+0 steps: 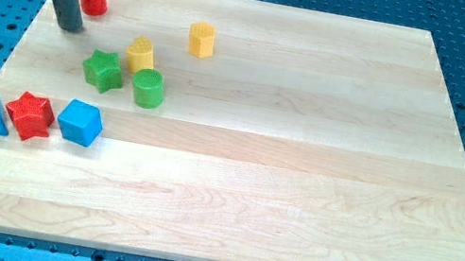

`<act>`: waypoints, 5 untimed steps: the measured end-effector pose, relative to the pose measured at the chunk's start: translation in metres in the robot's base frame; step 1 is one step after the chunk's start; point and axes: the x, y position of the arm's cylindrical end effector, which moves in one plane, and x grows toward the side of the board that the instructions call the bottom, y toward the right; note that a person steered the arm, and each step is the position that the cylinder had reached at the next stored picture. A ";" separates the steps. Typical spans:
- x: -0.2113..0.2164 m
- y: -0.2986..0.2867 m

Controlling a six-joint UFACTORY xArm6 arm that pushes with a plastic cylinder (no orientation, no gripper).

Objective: Move the red circle upwards

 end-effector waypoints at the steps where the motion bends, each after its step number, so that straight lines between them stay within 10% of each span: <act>1: -0.007 0.001; 3: -0.035 0.015; 5: 0.036 0.005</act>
